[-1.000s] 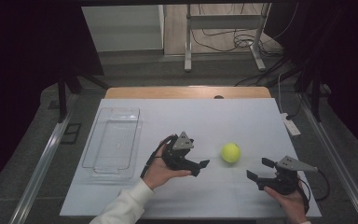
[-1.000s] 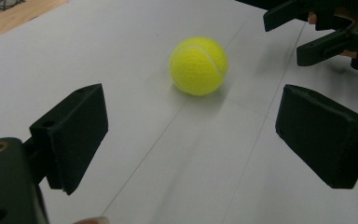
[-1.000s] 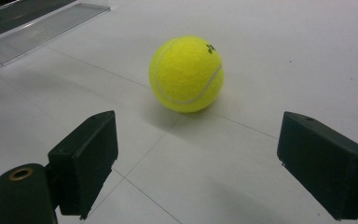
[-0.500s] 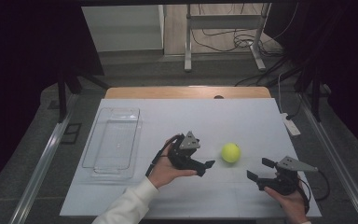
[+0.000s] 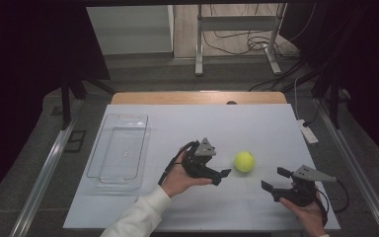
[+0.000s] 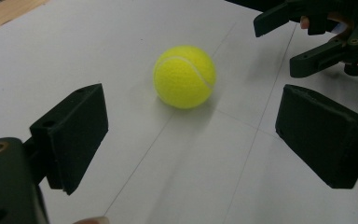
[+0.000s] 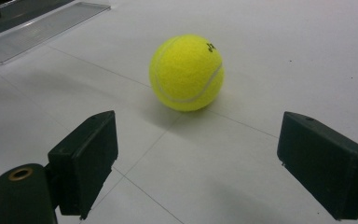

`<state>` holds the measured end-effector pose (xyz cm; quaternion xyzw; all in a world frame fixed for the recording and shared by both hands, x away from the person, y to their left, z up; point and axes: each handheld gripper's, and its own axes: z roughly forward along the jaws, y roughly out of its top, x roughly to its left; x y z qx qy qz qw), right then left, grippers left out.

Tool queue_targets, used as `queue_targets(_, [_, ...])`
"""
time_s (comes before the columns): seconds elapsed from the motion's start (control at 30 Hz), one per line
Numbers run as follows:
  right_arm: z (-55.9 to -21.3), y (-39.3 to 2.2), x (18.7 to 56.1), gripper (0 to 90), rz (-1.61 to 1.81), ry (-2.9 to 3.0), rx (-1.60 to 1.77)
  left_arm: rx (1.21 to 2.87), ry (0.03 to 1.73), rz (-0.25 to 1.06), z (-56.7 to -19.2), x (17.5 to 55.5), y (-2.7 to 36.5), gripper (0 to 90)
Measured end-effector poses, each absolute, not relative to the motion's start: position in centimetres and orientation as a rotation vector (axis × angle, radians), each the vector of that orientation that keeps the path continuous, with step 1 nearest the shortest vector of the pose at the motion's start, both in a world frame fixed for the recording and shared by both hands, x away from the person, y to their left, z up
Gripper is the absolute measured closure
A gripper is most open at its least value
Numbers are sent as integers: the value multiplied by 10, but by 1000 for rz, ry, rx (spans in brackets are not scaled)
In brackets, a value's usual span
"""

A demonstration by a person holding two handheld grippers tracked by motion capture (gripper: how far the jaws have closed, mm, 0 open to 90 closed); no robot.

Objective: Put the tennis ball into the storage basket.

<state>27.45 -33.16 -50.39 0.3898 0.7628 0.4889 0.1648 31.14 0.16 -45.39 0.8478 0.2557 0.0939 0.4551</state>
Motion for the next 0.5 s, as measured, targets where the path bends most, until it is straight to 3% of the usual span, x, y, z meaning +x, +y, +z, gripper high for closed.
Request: queue_targets(0.5, [-504,-332,275,122,1392,2178,1113,2097,635,200,-456,320,-7,100])
